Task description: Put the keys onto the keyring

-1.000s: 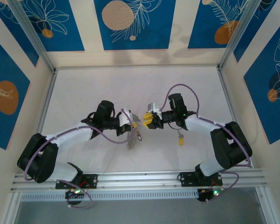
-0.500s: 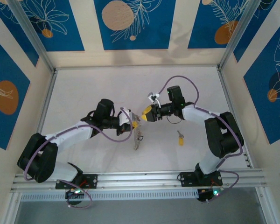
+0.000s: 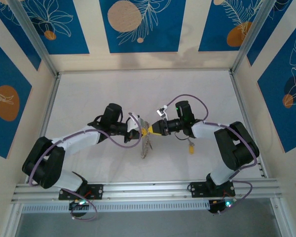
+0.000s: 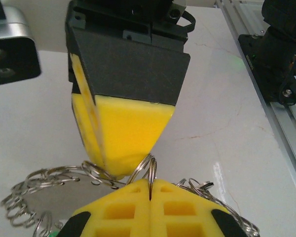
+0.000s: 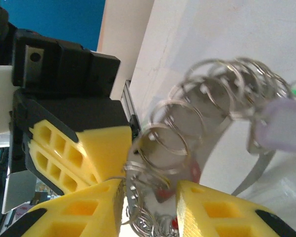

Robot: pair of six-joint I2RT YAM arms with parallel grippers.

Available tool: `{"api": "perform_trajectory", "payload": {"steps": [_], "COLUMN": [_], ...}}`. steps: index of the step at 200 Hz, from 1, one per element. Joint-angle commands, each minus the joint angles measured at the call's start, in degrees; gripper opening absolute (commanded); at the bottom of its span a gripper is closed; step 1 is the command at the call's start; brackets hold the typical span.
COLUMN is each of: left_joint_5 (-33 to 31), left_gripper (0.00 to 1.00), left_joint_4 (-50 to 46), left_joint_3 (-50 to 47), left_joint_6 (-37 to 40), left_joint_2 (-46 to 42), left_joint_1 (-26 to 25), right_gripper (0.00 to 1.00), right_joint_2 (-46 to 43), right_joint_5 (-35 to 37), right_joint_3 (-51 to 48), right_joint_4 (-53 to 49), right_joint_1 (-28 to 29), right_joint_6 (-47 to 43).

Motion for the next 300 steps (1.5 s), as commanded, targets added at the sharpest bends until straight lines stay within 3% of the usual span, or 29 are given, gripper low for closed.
{"api": "perform_trajectory", "payload": {"steps": [1,38,79,153,191,221,235,270,300], "left_joint_5": [2.41,1.75,0.08,-0.09,0.02,-0.07,-0.25,-0.26,-0.92], "left_gripper": [0.00,0.00,0.00,0.00,0.00,0.00,0.00,0.00,0.00], "left_joint_4": [-0.93,-1.15,-4.25,-4.92,-4.86,-4.62,-5.10,-5.72,-5.75], "left_joint_3": [2.43,3.01,4.09,5.08,5.47,5.56,5.96,6.81,6.88], "left_joint_6": [1.96,2.49,6.22,7.87,7.52,7.17,7.08,7.18,7.67], "left_joint_2": [0.96,1.74,3.14,5.10,5.55,5.37,5.54,6.34,6.19], "left_joint_1": [0.44,0.43,0.09,-0.01,0.00,0.01,0.00,-0.01,0.00], "right_gripper": [0.34,0.32,0.43,0.33,0.36,0.38,0.31,0.29,0.26], "right_joint_2": [1.79,2.21,-0.67,-1.87,-0.92,-5.18,-7.60,-11.51,-16.52], "right_joint_5": [-0.73,-0.85,0.03,-0.32,-0.71,4.46,6.23,11.85,18.72], "right_joint_3": [1.10,0.37,-3.73,-4.98,-4.66,-8.39,-8.69,-8.57,-11.47], "right_joint_4": [4.68,5.48,9.99,6.33,7.46,10.70,7.40,2.41,3.04], "right_joint_1": [0.69,0.46,-2.28,-3.06,-2.58,-3.92,-4.31,-3.00,2.14], "right_joint_6": [3.75,4.14,6.50,-0.89,0.58,0.69,-2.90,-15.21,-35.02]}}
